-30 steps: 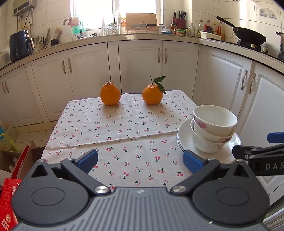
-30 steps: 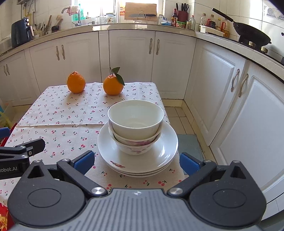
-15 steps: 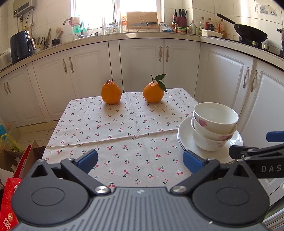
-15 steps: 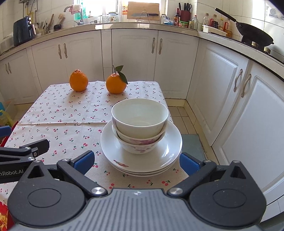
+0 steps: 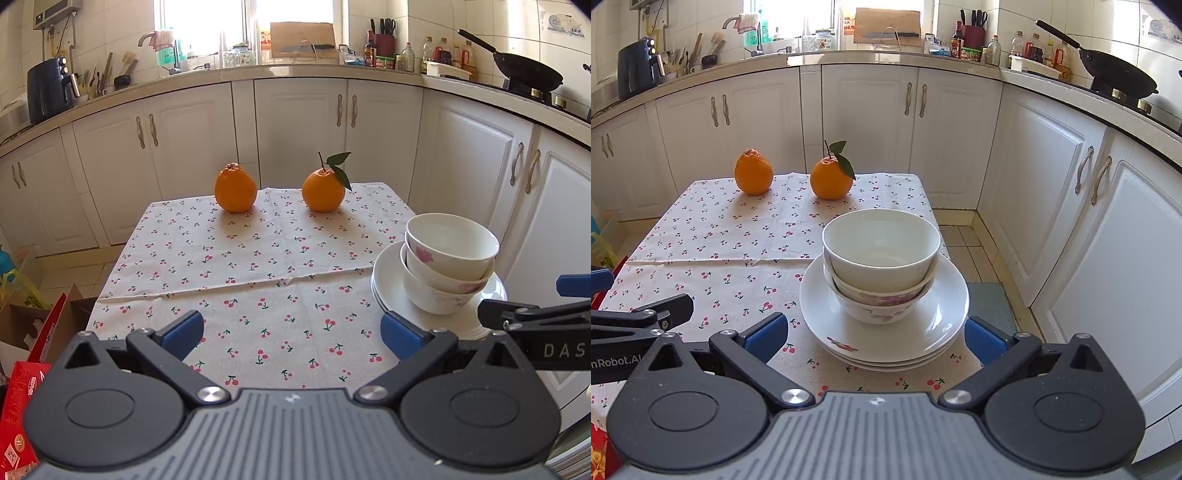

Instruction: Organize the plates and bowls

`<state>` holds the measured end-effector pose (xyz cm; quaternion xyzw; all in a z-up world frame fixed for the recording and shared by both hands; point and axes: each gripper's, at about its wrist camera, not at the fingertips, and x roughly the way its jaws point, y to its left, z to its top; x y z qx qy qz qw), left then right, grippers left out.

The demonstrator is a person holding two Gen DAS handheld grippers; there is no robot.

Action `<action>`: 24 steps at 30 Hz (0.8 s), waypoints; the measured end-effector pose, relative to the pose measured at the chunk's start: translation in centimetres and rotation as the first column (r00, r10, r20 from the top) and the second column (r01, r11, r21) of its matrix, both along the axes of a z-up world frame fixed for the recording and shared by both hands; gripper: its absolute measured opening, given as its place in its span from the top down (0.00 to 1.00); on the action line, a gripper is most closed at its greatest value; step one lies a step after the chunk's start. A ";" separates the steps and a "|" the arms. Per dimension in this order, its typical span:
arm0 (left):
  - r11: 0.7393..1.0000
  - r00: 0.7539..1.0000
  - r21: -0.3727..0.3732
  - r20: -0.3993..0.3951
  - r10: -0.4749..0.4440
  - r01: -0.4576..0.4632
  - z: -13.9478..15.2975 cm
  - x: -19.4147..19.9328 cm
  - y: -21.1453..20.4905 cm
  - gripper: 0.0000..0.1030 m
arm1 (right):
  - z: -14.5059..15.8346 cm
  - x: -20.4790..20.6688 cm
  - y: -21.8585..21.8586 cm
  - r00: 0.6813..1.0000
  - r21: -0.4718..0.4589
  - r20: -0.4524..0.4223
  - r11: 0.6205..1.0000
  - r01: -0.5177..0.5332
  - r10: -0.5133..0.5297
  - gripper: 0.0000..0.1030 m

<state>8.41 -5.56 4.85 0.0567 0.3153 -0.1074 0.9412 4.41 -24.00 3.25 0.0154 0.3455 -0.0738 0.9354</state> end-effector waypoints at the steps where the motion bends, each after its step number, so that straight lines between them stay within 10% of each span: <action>1: 1.000 1.000 0.003 0.000 0.003 -0.003 0.0 0.0 -0.1 0.01 | 0.0 0.0 0.0 1.000 -0.003 0.000 1.000 0.002 -0.002 0.00; 24: 1.000 1.000 0.007 0.000 0.023 -0.023 -0.1 -0.2 -0.1 0.02 | 0.0 0.0 0.2 1.000 -0.009 0.006 1.000 0.011 -0.011 0.00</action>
